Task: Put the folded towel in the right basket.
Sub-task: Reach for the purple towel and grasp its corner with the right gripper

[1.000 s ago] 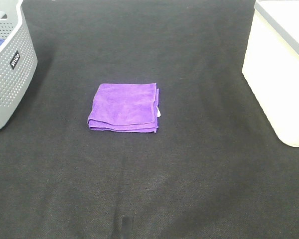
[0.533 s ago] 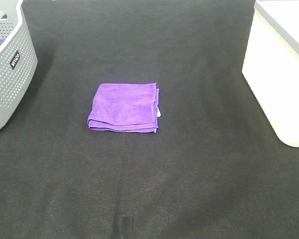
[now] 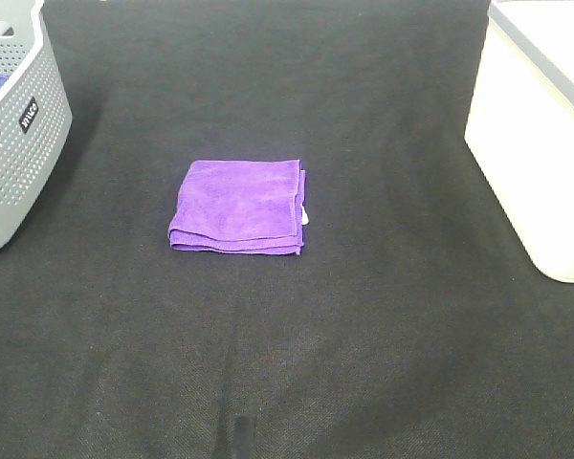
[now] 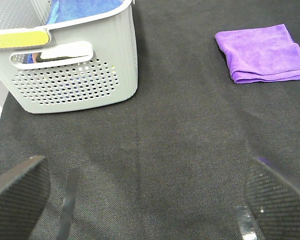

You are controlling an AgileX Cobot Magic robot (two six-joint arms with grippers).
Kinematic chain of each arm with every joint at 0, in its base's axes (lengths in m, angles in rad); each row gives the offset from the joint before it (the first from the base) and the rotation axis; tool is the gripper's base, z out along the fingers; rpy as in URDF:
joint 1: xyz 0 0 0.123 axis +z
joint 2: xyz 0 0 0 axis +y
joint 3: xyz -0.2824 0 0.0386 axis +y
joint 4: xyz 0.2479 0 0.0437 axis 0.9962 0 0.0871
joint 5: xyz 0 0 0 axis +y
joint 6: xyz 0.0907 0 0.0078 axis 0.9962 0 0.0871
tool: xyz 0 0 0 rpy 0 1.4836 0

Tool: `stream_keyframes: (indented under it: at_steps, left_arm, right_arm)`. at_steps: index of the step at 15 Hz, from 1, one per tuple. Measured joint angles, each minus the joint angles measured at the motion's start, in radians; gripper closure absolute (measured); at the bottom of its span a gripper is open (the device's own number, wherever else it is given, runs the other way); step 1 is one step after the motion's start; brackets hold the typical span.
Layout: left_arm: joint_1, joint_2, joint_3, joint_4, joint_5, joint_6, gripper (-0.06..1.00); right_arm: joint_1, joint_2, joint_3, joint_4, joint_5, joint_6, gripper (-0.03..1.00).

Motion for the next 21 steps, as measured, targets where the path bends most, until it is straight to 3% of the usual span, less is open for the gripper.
stream_keyframes:
  at_steps: [21]
  left_arm:
    - [0.0,0.0,0.0,0.0,0.0,0.0,-0.05]
  right_arm:
    - [0.0,0.0,0.0,0.0,0.0,0.001,-0.01]
